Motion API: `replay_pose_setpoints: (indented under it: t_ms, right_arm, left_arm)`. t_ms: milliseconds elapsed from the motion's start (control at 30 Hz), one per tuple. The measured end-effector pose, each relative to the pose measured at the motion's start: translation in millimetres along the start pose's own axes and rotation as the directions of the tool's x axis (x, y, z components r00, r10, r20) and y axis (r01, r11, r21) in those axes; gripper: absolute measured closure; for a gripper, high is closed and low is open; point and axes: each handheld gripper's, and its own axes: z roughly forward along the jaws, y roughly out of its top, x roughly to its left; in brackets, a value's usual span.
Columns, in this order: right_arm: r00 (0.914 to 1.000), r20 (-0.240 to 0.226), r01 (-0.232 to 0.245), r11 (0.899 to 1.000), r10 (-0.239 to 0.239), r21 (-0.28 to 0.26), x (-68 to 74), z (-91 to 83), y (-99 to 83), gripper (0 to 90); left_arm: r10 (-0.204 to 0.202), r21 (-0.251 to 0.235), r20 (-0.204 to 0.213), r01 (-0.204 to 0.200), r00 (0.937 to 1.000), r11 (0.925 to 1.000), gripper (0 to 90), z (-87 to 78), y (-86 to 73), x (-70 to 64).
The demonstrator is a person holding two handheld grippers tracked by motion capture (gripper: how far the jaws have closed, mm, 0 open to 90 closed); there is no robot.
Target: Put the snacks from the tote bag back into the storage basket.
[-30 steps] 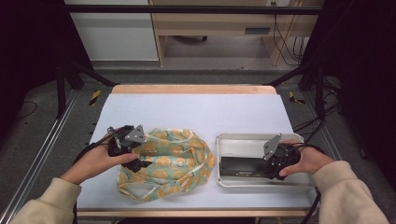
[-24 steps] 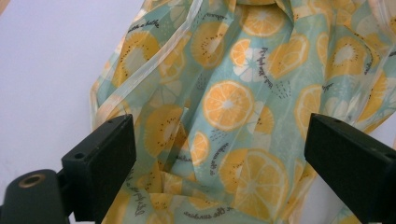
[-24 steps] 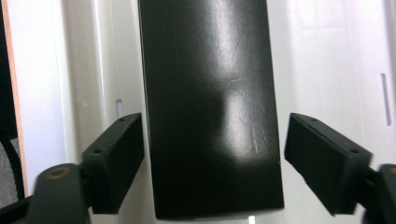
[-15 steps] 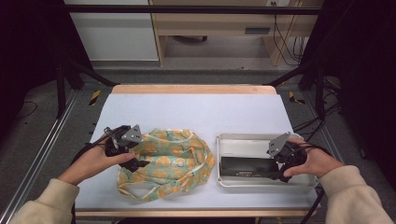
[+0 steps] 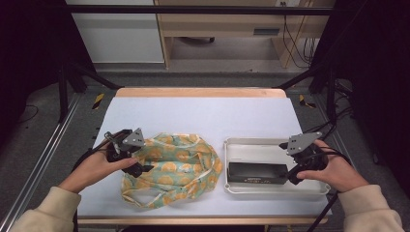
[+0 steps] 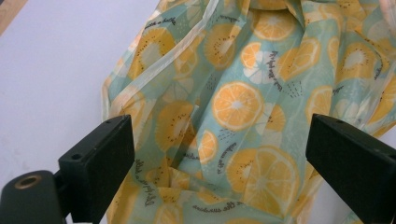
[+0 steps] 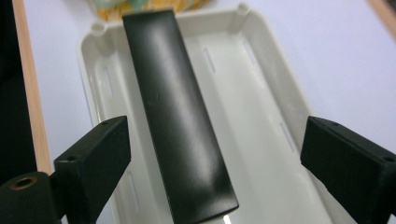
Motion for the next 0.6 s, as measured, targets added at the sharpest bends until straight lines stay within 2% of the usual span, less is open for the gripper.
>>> replay_pose_setpoints:
  t_ms: [67,333,400,500,600]
  right_arm:
    - [0.9994,0.031,-0.016,1.000,0.016,-0.020,2.2,-5.1,6.2,8.4]
    - [0.9978,0.053,-0.037,0.998,0.040,-0.055,4.2,-10.7,16.5,7.7]
    - [0.9961,0.074,-0.045,0.998,0.049,-0.051,4.5,-10.6,18.9,7.7]
    - [0.9884,0.119,-0.090,0.995,0.095,-0.045,3.7,-9.8,20.5,7.8]
    - [0.9753,0.163,-0.144,0.989,0.150,-0.044,2.7,-11.2,22.6,8.2]
  left_arm:
    - [0.000,-0.003,-0.004,0.000,1.0000,1.0000,7.5,-1.8,1.1,0.1]
    - [0.004,-0.014,-0.018,-0.004,0.9998,0.9999,7.0,-8.4,4.1,-0.7]
    - [-0.002,-0.024,-0.023,0.002,0.9997,0.9997,7.0,-10.6,4.4,-1.5]
    - [-0.011,-0.029,-0.033,0.010,0.9994,0.9995,7.0,-11.8,3.7,-1.7]
    - [-0.026,-0.034,-0.052,0.024,0.9983,0.9991,7.0,-12.9,2.8,-2.3]
